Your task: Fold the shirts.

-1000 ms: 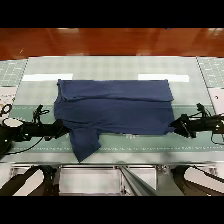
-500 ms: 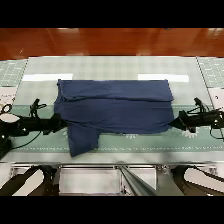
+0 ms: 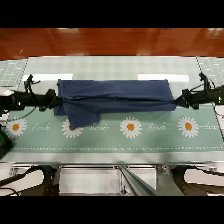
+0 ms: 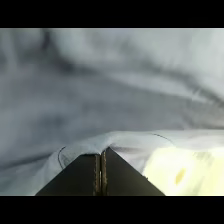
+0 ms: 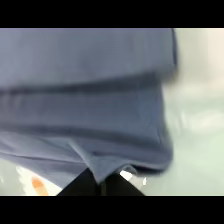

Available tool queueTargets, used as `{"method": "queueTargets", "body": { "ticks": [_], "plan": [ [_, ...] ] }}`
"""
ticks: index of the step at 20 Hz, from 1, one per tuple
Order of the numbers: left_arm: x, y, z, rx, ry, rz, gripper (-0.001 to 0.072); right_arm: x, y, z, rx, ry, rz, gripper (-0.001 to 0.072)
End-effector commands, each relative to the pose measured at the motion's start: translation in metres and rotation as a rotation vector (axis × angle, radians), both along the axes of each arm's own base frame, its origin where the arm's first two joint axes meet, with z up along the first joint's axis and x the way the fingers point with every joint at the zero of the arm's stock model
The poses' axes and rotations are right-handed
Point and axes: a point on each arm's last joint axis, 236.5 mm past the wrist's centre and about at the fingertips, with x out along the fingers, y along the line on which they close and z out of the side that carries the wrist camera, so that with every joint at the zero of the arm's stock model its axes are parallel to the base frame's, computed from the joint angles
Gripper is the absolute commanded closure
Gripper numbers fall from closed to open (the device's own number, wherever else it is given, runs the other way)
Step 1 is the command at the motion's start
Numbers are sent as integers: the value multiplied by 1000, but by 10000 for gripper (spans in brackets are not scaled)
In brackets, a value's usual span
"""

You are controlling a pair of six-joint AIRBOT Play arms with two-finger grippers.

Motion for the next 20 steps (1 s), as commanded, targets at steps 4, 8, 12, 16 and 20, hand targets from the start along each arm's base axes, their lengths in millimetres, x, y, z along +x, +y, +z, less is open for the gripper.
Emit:
{"method": "queueTargets", "body": {
  "ticks": [4,8,12,16,20],
  "plan": [
    [96,9,8,-23,-51,18,685,80,0,-3,-18,-66,-34,688],
    [127,-5,-7,-39,-40,-27,685,114,-1,-4,15,-116,-85,688],
    [143,-6,-26,-52,-11,-17,685,129,-1,-14,53,-132,-133,687],
    [152,-2,-34,-45,-17,-5,685,130,-3,-28,51,-113,-147,687],
    [148,-12,-28,-81,-5,-36,328,134,1,-22,89,-116,-165,287]
  ]
}}
